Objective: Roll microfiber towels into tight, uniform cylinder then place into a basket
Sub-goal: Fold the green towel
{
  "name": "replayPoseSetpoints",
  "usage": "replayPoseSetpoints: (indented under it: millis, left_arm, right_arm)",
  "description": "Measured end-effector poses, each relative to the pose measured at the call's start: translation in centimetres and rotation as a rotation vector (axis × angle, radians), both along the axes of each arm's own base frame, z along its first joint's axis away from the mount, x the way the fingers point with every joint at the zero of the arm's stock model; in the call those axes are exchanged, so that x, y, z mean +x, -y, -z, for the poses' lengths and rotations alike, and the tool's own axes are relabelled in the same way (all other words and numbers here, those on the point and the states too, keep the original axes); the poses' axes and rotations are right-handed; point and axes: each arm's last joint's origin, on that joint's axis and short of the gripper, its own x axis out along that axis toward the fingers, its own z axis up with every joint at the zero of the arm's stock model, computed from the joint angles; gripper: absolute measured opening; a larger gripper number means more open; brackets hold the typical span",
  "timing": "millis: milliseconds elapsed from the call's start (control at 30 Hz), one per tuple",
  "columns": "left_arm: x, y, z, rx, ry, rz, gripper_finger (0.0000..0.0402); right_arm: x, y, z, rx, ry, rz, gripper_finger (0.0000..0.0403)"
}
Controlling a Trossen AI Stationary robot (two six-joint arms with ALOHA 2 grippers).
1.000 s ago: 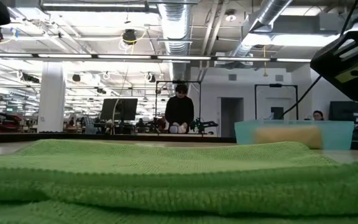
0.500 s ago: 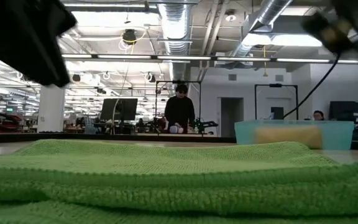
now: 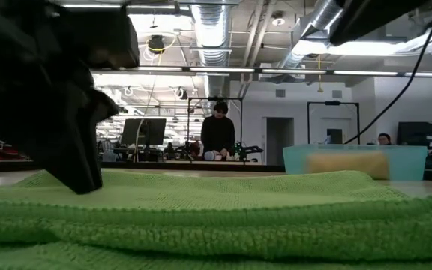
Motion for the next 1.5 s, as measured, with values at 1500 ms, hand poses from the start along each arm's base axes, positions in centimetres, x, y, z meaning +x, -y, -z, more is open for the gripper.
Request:
replayPoseSetpoints:
  millis: [1500]
  left_arm:
    - [5.0,-3.6,-2.4,0.131,0.292,-0.010,0.0070]
  right_arm:
    - [1.7,3.0,1.0,0.069,-0.059,0.224,0.0136]
